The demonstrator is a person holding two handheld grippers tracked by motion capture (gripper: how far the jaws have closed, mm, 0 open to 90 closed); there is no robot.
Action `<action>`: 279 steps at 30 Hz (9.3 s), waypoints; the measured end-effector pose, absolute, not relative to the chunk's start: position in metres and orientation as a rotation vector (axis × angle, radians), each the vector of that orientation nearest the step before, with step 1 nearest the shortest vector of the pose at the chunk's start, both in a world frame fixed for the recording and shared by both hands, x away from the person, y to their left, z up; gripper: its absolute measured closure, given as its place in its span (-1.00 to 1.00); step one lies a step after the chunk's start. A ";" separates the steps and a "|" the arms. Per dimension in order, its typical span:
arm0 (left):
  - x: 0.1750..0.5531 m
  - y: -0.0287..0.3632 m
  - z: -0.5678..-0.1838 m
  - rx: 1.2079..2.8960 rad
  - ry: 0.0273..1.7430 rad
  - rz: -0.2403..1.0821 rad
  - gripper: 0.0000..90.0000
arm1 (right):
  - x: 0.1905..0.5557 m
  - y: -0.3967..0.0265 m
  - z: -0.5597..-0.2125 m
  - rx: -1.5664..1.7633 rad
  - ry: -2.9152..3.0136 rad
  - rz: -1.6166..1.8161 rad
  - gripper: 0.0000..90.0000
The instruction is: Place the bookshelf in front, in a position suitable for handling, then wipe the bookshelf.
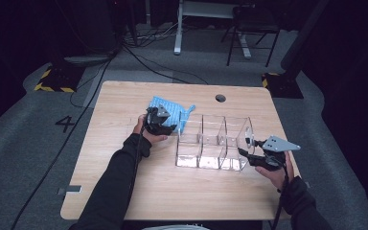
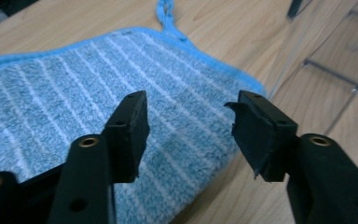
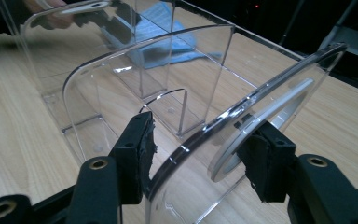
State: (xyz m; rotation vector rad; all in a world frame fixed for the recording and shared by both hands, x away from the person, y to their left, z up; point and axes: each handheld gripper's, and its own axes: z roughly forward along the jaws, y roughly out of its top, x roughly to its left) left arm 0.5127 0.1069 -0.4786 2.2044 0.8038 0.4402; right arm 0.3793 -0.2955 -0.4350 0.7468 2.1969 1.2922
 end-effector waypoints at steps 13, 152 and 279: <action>0.514 0.114 -0.491 2.242 0.765 0.341 0.86 | 0.372 -0.294 -0.435 0.693 2.231 1.310 0.08; 0.330 0.107 -0.397 1.995 0.416 0.417 0.69 | 0.325 -0.271 -0.435 0.546 2.376 1.398 0.02; 0.374 0.066 -0.445 1.908 0.567 0.398 0.73 | 0.294 -0.291 -0.436 0.662 2.239 1.297 0.15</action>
